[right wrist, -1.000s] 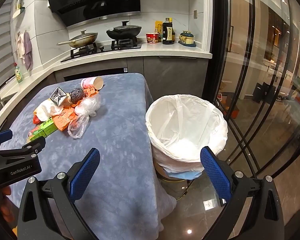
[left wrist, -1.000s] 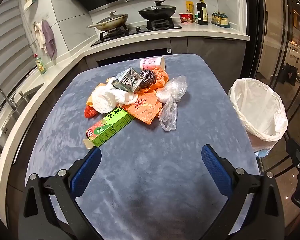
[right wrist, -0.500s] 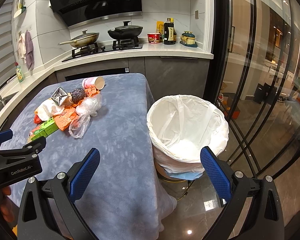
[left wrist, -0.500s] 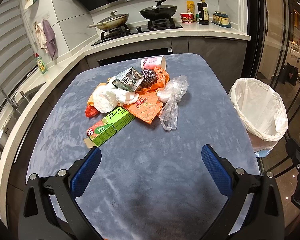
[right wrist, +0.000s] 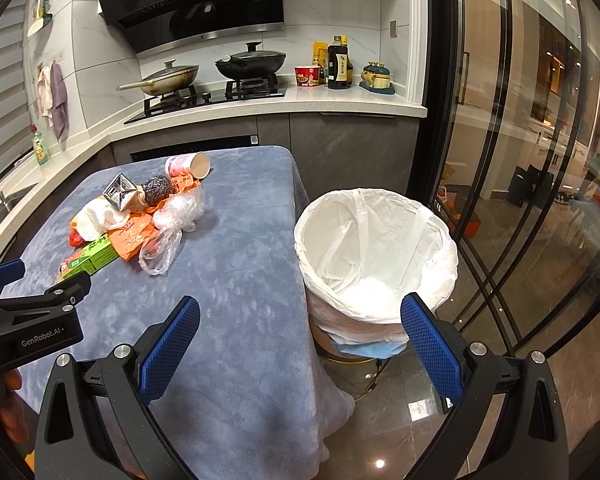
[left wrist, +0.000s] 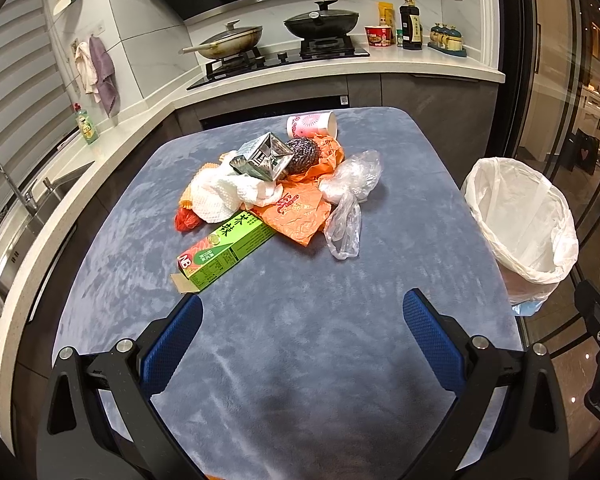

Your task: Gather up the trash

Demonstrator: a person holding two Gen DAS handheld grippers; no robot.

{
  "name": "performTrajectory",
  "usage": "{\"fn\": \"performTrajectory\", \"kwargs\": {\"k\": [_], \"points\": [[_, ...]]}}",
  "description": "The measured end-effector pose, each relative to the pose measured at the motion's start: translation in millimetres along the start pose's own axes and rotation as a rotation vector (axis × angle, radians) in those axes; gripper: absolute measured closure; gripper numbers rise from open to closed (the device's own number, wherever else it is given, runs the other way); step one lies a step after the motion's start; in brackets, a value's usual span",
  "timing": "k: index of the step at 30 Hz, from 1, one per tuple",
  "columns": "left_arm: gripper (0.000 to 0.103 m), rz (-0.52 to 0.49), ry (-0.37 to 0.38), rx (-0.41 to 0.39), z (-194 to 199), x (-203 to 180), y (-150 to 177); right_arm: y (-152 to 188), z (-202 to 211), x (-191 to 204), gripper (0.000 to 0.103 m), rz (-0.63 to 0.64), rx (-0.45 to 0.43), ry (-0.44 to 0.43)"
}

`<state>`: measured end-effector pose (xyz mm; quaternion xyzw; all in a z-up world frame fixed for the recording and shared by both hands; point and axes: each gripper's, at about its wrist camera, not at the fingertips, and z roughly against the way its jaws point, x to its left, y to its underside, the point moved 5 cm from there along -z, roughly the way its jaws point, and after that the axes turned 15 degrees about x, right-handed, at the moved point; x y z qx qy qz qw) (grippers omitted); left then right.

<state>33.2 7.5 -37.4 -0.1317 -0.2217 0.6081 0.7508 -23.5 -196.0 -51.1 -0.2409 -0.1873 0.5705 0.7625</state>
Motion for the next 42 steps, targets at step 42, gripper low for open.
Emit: {"fn": "performTrajectory", "kwargs": {"k": [42], "points": [[0.007,-0.033,0.019,-0.015,1.1,-9.3,0.2,-0.8,-0.4,3.1,0.007,0.001,0.000,-0.001]]}}
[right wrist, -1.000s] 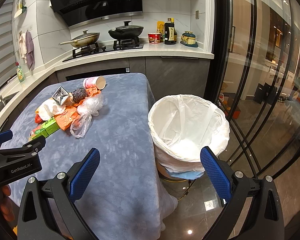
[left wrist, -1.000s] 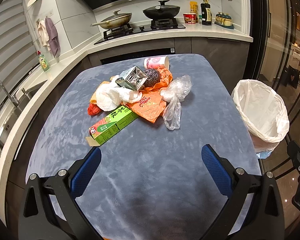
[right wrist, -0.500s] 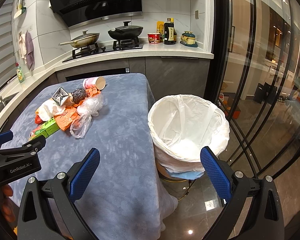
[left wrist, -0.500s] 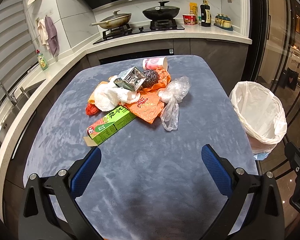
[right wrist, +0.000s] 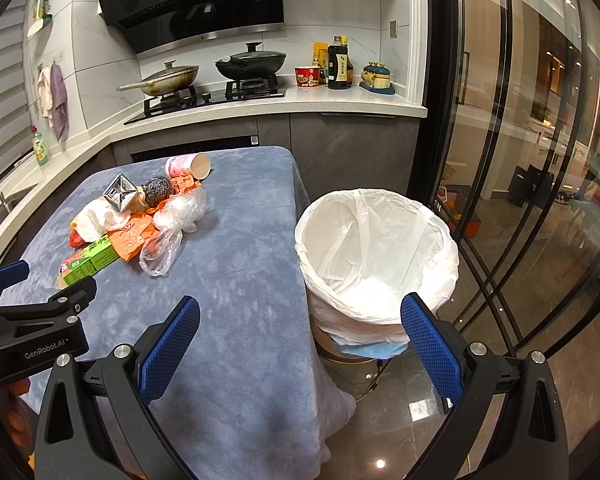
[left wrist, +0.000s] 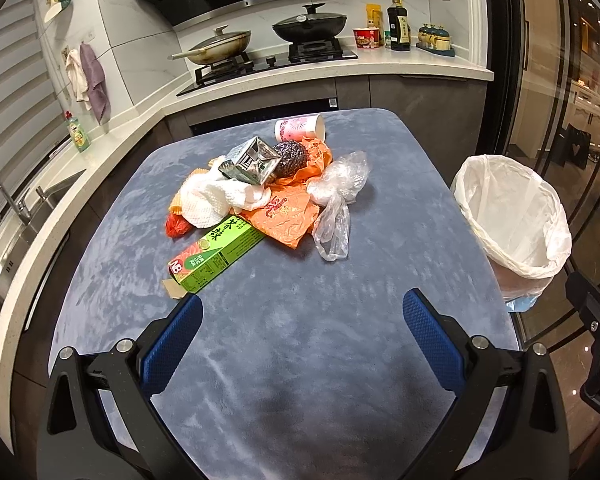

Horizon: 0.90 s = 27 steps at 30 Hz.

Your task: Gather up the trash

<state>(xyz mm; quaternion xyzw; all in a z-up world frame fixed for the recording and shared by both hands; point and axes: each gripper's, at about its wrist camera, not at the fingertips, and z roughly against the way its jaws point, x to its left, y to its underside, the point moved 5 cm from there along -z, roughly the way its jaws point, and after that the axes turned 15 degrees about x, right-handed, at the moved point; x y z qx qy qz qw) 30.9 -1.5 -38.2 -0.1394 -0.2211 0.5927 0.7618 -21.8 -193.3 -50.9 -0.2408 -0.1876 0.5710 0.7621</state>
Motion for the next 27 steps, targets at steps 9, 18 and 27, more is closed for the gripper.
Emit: {"fn": "performTrajectory", "kwargs": {"k": [9,18,27], "points": [[0.008,0.013,0.001,-0.033,2.1,2.3,-1.5,-0.3,0.3,0.5,0.007,0.000,0.000,0.000],[0.008,0.015,0.034,-0.064,4.7,1.7,-3.1,-0.5,0.3,0.9,0.007,0.002,-0.001,0.000],[0.008,0.018,0.063,-0.044,0.2,6.9,-5.8,-2.3,-1.7,11.5,0.007,0.016,0.002,-0.001]]}}
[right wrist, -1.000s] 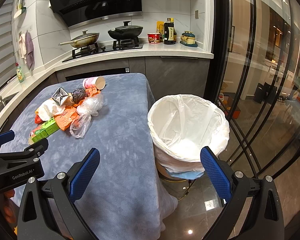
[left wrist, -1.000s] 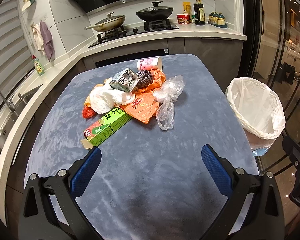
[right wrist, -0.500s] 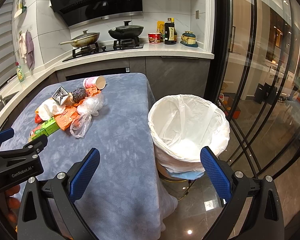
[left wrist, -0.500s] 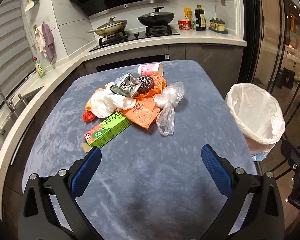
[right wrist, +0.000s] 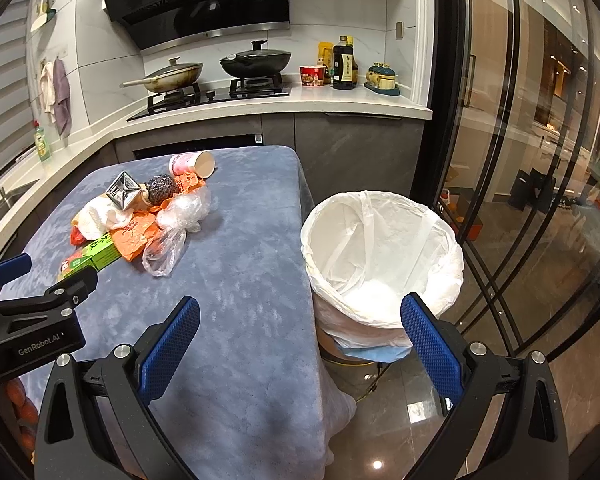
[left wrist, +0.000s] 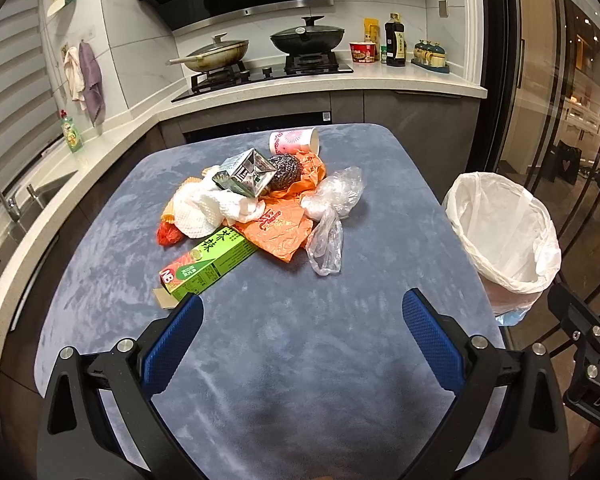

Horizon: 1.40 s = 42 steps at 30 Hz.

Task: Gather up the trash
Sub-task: 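Grasp the white paper towel with the left gripper while the right grasps the clear plastic bag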

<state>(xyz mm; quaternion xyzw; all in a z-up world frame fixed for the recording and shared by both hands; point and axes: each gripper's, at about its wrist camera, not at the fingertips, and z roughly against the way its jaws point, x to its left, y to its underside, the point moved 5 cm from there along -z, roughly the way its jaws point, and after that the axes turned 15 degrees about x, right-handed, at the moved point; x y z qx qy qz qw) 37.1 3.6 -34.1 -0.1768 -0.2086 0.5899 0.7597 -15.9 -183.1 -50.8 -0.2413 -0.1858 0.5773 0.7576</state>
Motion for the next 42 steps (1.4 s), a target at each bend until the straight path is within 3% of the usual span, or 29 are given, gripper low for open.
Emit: {"fn": "performTrajectory", "kwargs": {"k": [9,15,20,35,40,42], "points": [[0.008,0.036,0.019,-0.004,-11.4,21.1,-7.5,-6.7,-8.1,8.8,0.007,0.017,0.009,0.006],[0.008,0.123,0.015,0.003,-26.7,57.3,-24.8,-15.8,-19.4,19.4,0.007,0.024,0.015,0.006],[0.007,0.168,0.004,0.017,-46.4,81.9,-43.5,-29.8,-33.1,33.2,0.007,0.026,0.016,0.004],[0.008,0.221,0.097,0.086,-125.6,110.6,-99.1,-84.8,-99.6,88.9,0.007,0.038,0.041,-0.040],[0.025,0.215,0.141,0.116,-143.4,113.9,-103.4,-105.7,-125.4,108.5,0.007,0.037,0.048,-0.066],[0.039,0.217,0.167,0.130,-147.8,116.0,-103.3,-113.8,-135.8,115.7,0.007,0.037,0.049,-0.077]]}}
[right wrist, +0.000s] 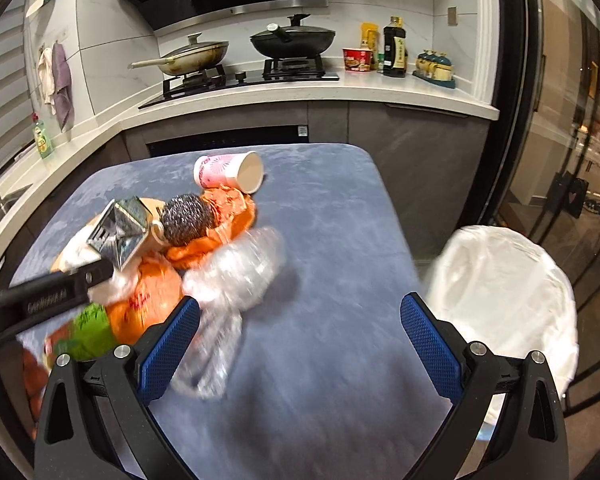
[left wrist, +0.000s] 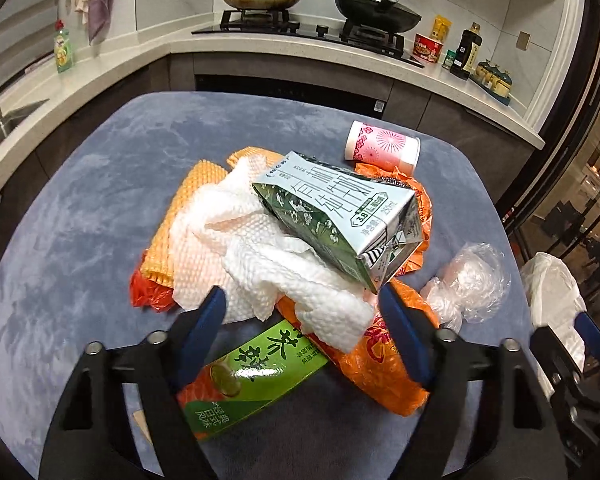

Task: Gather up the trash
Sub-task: 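Grasp the white paper towel with the left gripper while the right grasps the clear plastic bag, then carry the paper towel and plastic bag in both grippers over the white trash bin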

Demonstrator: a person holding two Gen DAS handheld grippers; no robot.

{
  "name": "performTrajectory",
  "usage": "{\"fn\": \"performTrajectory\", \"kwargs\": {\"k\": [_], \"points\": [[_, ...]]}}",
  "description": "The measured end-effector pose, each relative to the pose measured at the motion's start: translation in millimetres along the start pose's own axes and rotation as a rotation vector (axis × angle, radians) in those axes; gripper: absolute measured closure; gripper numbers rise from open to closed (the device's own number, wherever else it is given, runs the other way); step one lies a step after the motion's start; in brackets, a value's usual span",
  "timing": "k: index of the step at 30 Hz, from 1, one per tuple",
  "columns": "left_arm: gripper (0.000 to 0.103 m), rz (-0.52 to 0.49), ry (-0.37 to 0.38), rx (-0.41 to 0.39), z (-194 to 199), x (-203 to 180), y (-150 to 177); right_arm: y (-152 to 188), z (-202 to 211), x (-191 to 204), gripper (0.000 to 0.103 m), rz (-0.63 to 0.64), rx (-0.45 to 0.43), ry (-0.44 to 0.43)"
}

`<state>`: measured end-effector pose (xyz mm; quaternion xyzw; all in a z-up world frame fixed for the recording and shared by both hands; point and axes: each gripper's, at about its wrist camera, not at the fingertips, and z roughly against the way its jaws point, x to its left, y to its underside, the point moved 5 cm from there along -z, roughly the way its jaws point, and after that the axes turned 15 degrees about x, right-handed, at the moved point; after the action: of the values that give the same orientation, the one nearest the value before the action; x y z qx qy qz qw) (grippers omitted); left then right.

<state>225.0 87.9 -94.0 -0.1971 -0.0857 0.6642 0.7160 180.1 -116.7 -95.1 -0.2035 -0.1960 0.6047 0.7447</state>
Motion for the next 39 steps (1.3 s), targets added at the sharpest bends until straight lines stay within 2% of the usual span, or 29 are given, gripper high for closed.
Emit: {"fn": "performTrajectory", "kwargs": {"k": [1,5,9,14,17,19,22,28,39], "points": [[0.041,0.001,0.017,0.012,-2.0,1.4,0.2,-4.4,-6.3,3.5,0.007,0.003,0.002,-0.002],[0.069,0.007,0.053,0.035,-5.4,7.7,3.9,-14.9,-23.3,11.6,0.007,0.010,0.013,-0.013],[0.079,0.026,0.080,0.044,-3.5,15.6,8.7,-22.1,-35.4,19.2,0.008,0.010,0.017,-0.039],[0.084,0.014,0.073,0.030,4.6,20.7,14.5,-27.9,-53.7,24.5,0.020,-0.002,0.048,-0.069],[0.085,0.011,0.074,0.027,8.9,22.6,18.0,-27.2,-64.1,25.2,0.034,-0.017,0.079,-0.108],[0.086,0.012,0.077,0.025,11.5,23.2,19.7,-24.2,-69.4,26.4,0.050,-0.019,0.098,-0.130],[0.086,0.006,0.082,0.022,17.0,22.7,23.7,-20.9,-69.0,28.6,0.066,-0.013,0.107,-0.154],[0.086,-0.023,0.078,0.000,31.8,13.3,32.2,-16.7,-45.1,18.1,0.075,-0.017,0.061,-0.153],[0.086,-0.099,0.120,-0.062,72.0,-27.9,44.5,-11.5,30.6,-38.1,0.076,-0.087,-0.066,-0.130]]}}
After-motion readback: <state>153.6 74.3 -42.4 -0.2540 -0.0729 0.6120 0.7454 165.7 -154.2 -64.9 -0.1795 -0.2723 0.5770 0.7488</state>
